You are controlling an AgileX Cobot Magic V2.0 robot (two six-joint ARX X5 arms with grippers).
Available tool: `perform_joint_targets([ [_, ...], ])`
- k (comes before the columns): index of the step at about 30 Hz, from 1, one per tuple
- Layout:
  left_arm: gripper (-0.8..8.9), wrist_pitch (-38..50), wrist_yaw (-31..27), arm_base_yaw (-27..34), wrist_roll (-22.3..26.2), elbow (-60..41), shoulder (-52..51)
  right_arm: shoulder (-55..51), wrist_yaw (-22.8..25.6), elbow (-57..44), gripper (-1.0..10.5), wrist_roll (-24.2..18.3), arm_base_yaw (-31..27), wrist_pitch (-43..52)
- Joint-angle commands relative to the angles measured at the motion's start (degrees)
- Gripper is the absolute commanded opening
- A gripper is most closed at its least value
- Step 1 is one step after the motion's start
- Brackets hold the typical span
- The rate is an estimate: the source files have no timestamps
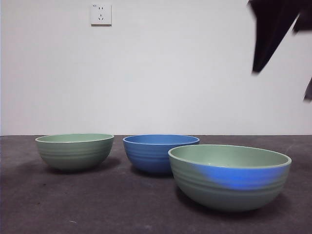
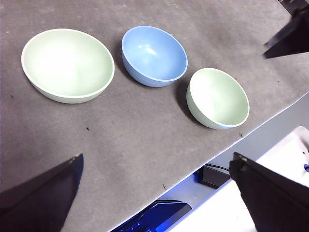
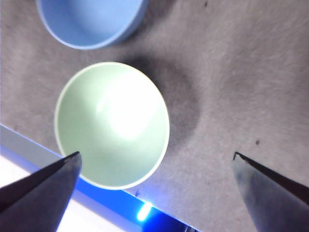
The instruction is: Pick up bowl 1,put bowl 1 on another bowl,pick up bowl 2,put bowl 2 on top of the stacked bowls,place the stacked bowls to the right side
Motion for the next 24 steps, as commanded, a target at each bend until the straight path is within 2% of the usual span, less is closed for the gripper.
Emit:
perform_joint_targets([
  [1,5.34,0.37,0.28,-0.11,0.02,0.04,-0.07,4.37,0.17,0.0,5.4,0.39,0.85,0.81],
  [3,5.34,0.39,0.28,-0.11,0.02,0.04,-0.07,6.91,0.13,-0.02,4.9,0.39,1.44,1.66],
  [8,5.34,0.44,0.26,-0.11,0.02,0.04,-0.07,11.98,0.17,-0.07,4.9,0.39,2.95,3.89],
  [12,5.34,0.7,0.26,-0.11,0.02,0.04,-0.07,15.32,0.2,-0.09,4.0,0.39,4.07,5.2],
  [15,5.34,0.83,0.26,-0.11,0.02,0.04,-0.07,17.29,0.42,-0.13,4.0,0.39,4.81,5.95],
  [20,5.35,0.85,0.2,-0.11,0.02,0.04,-0.07,19.15,2.14,-0.2,2.4,0.37,5.68,6.75],
  [23,5.34,0.87,0.2,-0.11,0.02,0.04,-0.07,19.28,2.16,-0.26,0.9,0.35,5.9,7.82],
  [24,5.35,0.87,0.2,-0.09,0.02,0.04,-0.07,19.28,2.21,-0.28,0.9,0.35,5.9,7.82],
])
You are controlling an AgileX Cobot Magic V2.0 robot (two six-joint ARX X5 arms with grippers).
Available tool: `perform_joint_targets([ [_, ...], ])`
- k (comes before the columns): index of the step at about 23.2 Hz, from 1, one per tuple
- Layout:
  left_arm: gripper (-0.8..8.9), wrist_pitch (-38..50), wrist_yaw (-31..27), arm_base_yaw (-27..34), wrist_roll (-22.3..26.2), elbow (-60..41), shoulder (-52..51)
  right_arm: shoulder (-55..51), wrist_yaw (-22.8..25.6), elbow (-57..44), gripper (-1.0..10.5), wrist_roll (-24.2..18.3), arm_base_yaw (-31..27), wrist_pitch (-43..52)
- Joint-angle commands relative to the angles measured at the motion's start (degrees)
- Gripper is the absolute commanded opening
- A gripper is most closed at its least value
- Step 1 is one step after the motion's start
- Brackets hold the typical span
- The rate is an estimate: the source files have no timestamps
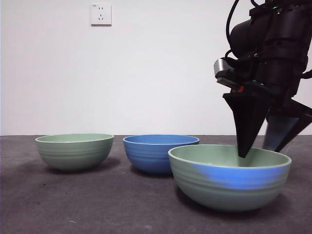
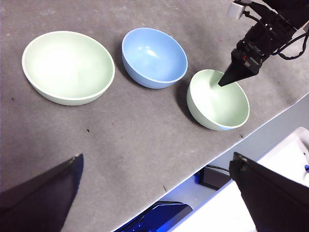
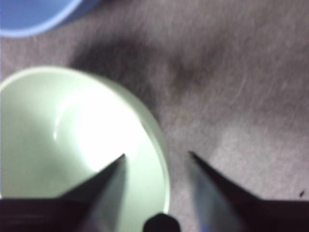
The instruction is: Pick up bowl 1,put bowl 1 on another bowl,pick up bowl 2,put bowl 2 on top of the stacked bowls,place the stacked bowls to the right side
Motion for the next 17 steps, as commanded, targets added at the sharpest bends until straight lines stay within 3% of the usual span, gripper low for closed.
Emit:
perform_joint_targets([
  [1,5.34,0.5,0.22,-0.09,0.0,0.04,-0.07,0.57,0.83,-0.28,0.9,0.13,0.2,0.11],
  [4,5.34,0.5,0.24,-0.07,0.02,0.04,-0.07,0.57,1.33,-0.28,-0.1,-0.39,0.17,0.09],
  [11,5.34,0.5,0.24,-0.07,0.02,0.04,-0.07,-0.31,2.73,-0.26,-0.1,-0.92,0.22,-1.36],
  [17,5.34,1.9,0.22,-0.07,0.02,0.04,-0.07,-12.55,2.8,0.33,-0.1,-1.14,0.24,-3.43],
])
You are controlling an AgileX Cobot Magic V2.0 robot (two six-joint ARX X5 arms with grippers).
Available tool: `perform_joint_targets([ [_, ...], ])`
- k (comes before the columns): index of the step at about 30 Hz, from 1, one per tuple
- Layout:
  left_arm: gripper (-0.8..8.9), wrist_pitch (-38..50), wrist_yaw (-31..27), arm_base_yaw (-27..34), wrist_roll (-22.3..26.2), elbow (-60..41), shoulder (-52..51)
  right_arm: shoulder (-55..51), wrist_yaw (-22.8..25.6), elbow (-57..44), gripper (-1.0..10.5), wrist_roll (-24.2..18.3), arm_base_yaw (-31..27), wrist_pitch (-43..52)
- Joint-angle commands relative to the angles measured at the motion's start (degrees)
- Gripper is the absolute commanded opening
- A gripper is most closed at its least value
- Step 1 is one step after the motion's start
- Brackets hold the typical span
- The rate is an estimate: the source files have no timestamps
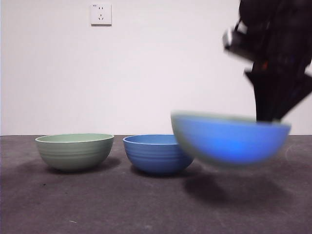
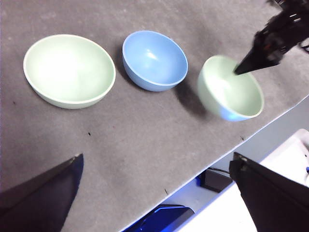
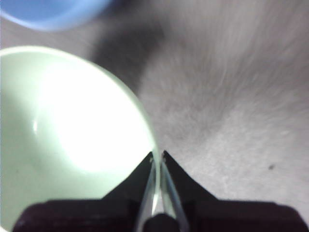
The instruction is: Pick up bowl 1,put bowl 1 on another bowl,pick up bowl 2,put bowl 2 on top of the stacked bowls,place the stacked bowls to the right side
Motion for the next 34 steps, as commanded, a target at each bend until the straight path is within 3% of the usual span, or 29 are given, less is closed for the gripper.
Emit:
perform_joint_targets([
  [1,5.34,1.31,0.2,-0.07,0.0,0.04,-0.07,-4.13,0.13,0.9,-0.1,-0.11,0.13,-0.04],
  [7,5.34,1.81,0.22,-0.07,-0.24,0.04,0.9,-4.63,3.32,8.61,-0.1,0.35,0.22,-0.94],
  [23,5.34,2.45,0.24,-0.09,-0.24,0.04,4.66,17.11,4.55,26.86,-0.1,0.33,1.95,0.5],
  [28,5.34,2.49,0.24,-0.09,-0.24,0.04,4.68,22.95,7.39,29.66,-0.1,-0.02,3.52,1.88],
  [34,5.34,2.47,0.2,-0.09,-0.24,0.04,5.33,26.95,7.43,29.66,-0.1,-0.13,5.07,4.68],
])
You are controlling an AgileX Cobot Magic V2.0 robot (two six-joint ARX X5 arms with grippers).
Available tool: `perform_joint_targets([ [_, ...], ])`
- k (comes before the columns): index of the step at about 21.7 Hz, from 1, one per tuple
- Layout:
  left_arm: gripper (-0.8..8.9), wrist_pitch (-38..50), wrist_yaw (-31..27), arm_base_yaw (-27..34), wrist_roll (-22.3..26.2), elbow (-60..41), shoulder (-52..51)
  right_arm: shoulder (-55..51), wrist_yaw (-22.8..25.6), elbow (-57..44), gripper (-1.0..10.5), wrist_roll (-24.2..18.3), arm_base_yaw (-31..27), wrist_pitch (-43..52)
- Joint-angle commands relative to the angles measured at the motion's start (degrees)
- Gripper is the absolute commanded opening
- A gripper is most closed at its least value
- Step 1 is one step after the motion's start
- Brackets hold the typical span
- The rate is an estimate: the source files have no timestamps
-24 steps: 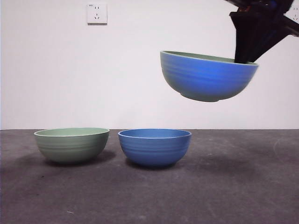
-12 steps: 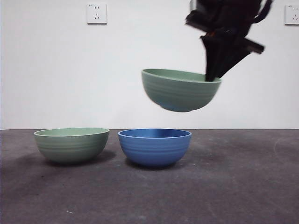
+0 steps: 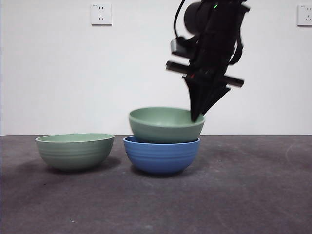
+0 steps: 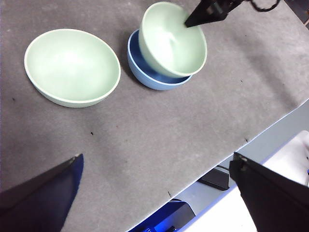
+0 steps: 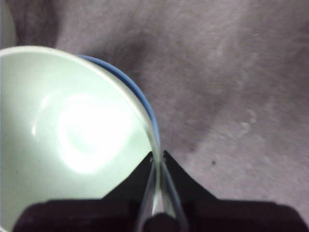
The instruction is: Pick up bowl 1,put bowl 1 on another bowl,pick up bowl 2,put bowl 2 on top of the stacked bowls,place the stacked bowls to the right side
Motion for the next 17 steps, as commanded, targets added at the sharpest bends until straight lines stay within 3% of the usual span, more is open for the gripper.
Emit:
perform_joint_targets([
  [1,5.34,0.46,0.22,-0.09,-0.07,0.04,0.48,1.44,0.09,0.22,-0.1,-0.24,0.68,1.16],
  [7,5.34,0.74,-0.28,-0.09,-0.04,0.04,1.86,3.39,2.47,0.22,0.3,-0.57,1.14,1.49],
  [11,5.34,1.38,-1.68,-0.09,-0.02,0.04,3.48,3.34,2.47,0.22,2.6,-0.61,2.32,2.14],
  [17,5.34,6.45,-2.97,-0.13,-0.5,0.04,8.46,-1.27,2.67,0.31,2.6,-0.61,3.48,2.01],
])
